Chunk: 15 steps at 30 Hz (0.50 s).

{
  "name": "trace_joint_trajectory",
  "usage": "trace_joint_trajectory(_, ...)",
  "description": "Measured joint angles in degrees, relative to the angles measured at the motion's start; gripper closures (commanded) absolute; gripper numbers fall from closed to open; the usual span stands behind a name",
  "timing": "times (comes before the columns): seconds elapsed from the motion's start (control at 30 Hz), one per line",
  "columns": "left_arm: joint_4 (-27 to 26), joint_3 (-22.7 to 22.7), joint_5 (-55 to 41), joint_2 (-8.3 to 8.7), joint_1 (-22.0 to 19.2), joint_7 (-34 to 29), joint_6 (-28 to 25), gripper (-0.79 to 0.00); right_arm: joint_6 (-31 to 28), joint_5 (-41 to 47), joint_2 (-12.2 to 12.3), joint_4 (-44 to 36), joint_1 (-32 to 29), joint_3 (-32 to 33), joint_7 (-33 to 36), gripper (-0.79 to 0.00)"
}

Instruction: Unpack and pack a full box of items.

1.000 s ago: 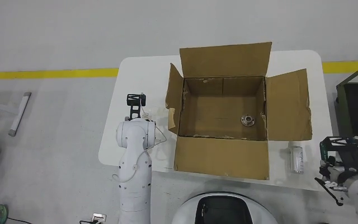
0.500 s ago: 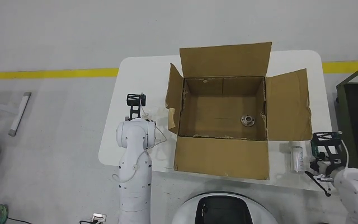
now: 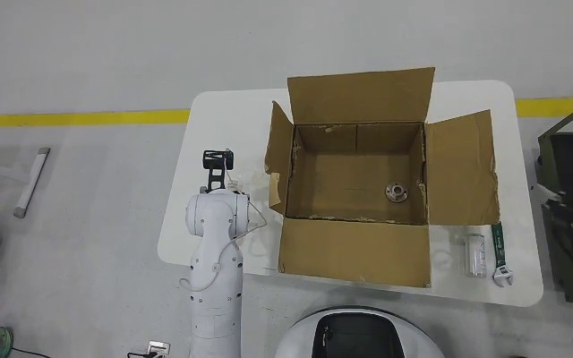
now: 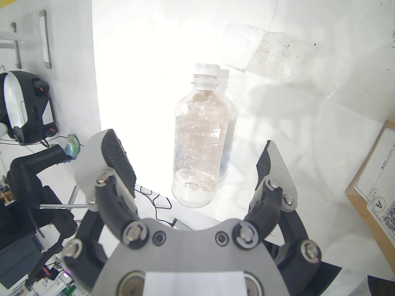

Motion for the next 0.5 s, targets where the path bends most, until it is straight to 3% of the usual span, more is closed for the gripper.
trace_joint_trajectory(0.17,0.0,0.0,0.0,0.0,0.0,0.0,0.0,-0.785,-2.77,5.11,2.14,0.08,14.76,-2.97,3.93,0.0)
trace_joint_trajectory(0.3,0.0,0.0,0.0,0.0,0.0,0.0,0.0,-0.785,-1.19,5.71,3.11,0.07,23.59,-12.26,7.56,0.0)
trace_joint_trajectory(0.5,0.0,0.0,0.0,0.0,0.0,0.0,0.0,-0.785,1.54,0.89,3.3,0.07,24.47,-29.34,9.87,0.0)
